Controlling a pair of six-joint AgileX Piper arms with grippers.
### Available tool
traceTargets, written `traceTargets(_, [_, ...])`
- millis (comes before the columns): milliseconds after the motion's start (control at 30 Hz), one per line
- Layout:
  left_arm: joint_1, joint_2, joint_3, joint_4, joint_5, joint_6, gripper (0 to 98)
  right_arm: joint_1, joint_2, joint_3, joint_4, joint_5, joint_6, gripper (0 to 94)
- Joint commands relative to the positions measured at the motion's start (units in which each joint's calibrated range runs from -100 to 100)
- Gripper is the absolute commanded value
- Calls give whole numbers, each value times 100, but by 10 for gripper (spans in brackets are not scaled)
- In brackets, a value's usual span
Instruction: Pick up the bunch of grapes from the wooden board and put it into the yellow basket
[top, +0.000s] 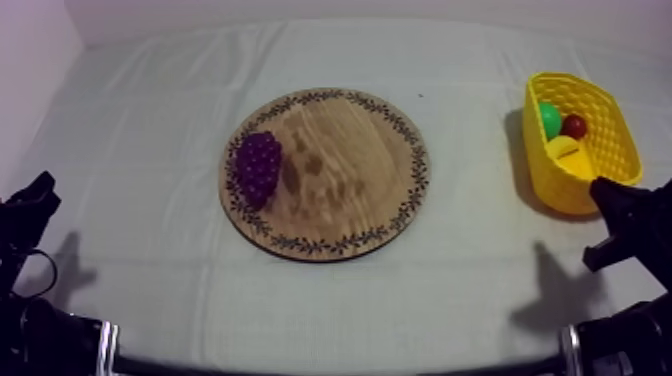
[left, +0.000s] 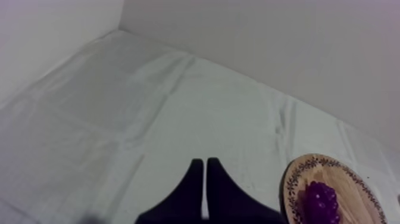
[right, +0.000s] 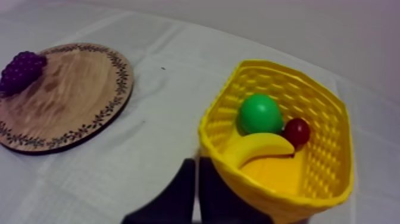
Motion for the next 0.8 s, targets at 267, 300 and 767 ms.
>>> traceTargets(267, [2,2,-4,1,0,2,0,-1130,10,-94,42,180,-952,3])
traceTargets(300, [2,2,-4,1,0,1,0,-1193,24,-105,104,160,-1021,3])
traceTargets(767, [2,2,-4,1,0,1,0,-1820,1939,-2367,690,-58,-1596,3])
